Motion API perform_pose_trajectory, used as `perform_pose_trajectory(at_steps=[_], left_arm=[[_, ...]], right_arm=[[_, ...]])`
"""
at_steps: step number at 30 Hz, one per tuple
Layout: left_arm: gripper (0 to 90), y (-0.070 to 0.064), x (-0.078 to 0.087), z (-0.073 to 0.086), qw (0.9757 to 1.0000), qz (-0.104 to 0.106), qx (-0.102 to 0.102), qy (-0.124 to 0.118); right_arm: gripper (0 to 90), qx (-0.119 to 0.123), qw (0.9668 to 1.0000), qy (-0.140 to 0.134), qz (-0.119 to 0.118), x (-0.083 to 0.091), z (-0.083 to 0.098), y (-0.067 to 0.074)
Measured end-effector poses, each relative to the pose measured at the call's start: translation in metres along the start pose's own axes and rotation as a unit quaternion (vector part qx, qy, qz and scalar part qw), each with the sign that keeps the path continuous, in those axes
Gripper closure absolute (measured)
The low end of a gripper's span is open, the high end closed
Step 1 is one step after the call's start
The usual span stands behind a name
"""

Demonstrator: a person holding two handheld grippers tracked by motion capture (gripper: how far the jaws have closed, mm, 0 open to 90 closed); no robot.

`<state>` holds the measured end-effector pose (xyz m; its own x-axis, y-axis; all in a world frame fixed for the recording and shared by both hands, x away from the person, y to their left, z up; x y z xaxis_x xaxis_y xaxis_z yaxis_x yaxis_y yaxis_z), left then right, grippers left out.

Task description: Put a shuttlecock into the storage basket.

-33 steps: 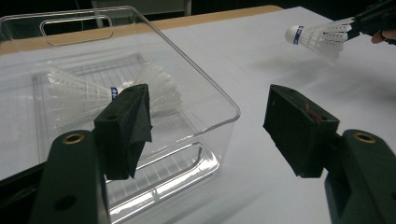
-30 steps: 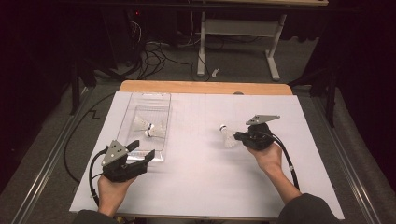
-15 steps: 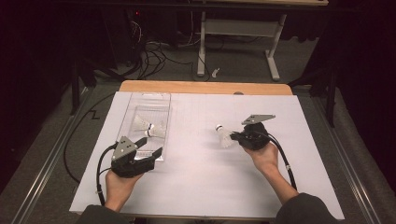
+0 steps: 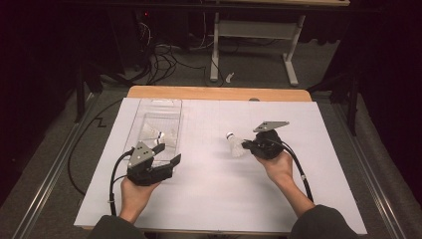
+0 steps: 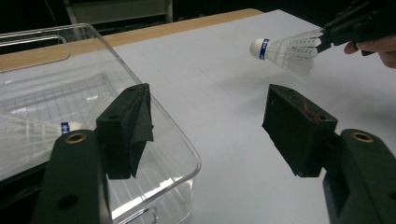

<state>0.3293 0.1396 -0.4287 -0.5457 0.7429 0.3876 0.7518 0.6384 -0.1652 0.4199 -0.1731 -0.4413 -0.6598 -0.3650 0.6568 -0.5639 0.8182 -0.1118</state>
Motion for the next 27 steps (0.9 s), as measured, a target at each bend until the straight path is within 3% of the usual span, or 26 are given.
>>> perform_pose_trajectory(at_steps=[27], left_arm=[[34.2, -0.015, -0.039, -0.018, 0.9991, 0.037, -0.013, 0.012]], right_arm=[[90.0, 0.003, 1.0, -0.001, -0.003, -0.001, -0.009, 0.006]])
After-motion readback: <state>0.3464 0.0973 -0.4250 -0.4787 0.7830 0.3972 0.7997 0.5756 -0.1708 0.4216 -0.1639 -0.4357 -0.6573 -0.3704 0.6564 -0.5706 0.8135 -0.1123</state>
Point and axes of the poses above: each handheld gripper's, and its own axes: x roughly backward along the jaws, z roughly out of its underside, y roughly to its left, the point moved 4 cm from there along -x, roughly forward along the jaws, and after that the axes turned 13 degrees about z, right-handed, at the moved point
